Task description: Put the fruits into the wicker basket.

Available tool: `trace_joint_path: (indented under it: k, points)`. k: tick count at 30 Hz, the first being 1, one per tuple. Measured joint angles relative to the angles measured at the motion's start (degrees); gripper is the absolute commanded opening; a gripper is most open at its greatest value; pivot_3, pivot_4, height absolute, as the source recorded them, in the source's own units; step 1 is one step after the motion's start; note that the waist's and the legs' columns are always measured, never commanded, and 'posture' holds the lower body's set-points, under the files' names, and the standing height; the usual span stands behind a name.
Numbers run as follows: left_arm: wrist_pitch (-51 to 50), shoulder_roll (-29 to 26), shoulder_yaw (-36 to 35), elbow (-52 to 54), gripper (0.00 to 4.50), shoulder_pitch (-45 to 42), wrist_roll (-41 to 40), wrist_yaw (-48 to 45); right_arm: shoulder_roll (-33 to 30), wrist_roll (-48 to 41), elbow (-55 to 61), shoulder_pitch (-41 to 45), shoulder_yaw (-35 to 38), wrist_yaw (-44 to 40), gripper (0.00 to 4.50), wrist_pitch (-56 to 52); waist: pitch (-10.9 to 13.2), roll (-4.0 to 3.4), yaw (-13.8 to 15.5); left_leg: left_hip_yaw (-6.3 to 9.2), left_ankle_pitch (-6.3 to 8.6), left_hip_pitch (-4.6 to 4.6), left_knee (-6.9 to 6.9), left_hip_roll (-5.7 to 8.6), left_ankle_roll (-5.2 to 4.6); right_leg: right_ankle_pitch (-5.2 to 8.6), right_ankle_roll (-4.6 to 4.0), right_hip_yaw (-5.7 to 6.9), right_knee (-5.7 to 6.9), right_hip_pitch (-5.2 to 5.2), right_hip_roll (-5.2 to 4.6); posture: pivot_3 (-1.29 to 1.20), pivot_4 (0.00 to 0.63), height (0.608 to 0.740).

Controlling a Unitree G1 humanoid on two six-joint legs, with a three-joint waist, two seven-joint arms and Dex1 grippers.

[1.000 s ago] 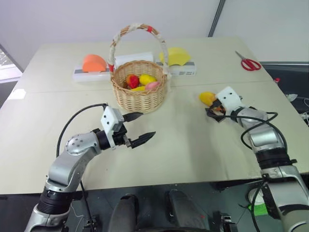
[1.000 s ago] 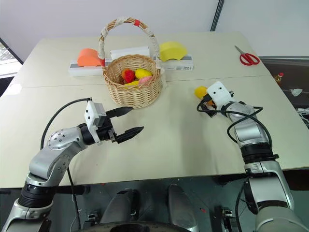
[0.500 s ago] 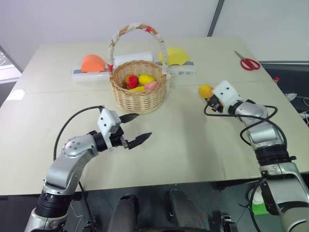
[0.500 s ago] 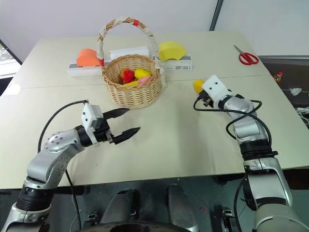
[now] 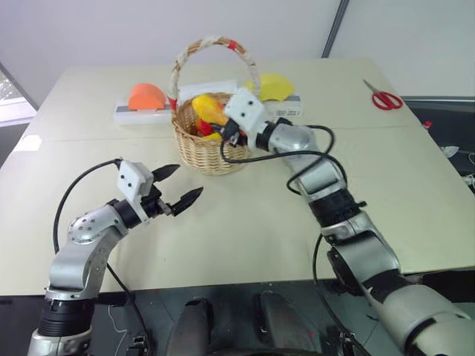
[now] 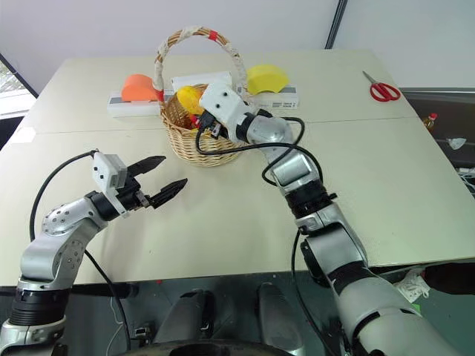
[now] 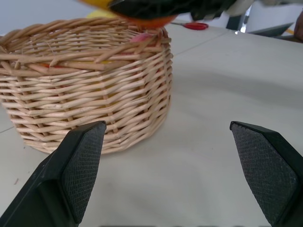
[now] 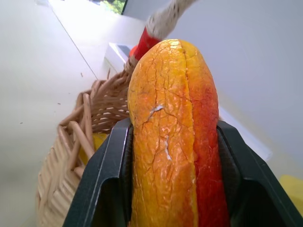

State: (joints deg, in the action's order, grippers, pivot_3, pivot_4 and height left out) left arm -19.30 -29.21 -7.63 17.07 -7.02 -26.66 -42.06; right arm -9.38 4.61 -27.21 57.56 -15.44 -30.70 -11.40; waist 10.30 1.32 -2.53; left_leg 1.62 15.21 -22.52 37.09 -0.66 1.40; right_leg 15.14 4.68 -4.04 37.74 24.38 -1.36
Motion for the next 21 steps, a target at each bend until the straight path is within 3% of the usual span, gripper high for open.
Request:
trace_joint_path:
  k: [6, 12, 17, 21]
  points:
    - [-0.01, 0.65, 0.13, 1.41, 4.5, 0.58, 0.0, 1.34, 1.14, 0.08, -4.37, 1.34, 1.38, 1.36, 4.39, 4.1, 0.0, 0.0, -0.06, 0.01, 0.0, -0.04, -0.02, 0.04, 0.0, 0.0, 0.01, 0.07, 0.01, 0.05, -0.07, 0.0, 0.15, 0.74]
    - [-0.38, 0.71, -0.17, 1.46, 4.5, 0.73, 0.01, 3.06, -1.89, -5.94, 13.81, -4.6, 5.27, -3.4, 4.39, 2.7, 0.0, 0.0, 0.11, 0.07, 0.0, -0.07, -0.03, 0.04, -0.01, 0.0, 0.01, 0.11, 0.01, 0.05, -0.09, 0.0, 0.15, 0.74]
    - [-1.95, -0.3, -2.92, 0.7, 4.5, 2.68, -0.02, 5.06, -9.87, -13.13, 31.19, -17.96, 9.56, -8.51, 4.39, -5.08, -0.01, 0.02, 0.11, 0.08, 0.01, -0.07, -0.01, 0.07, -0.01, 0.0, 0.02, 0.14, -0.04, -0.02, -0.14, 0.0, 0.15, 0.74]
    - [-1.49, -1.43, -5.45, -0.94, 4.5, 5.96, -0.03, 4.6, -13.09, -15.77, 35.31, -26.2, 13.33, -7.77, 4.39, -12.39, 0.01, -0.01, -0.34, 0.01, 0.0, 0.04, -0.02, -0.03, -0.02, 0.01, 0.01, 0.1, 0.0, -0.01, -0.02, 0.0, 0.15, 0.74]
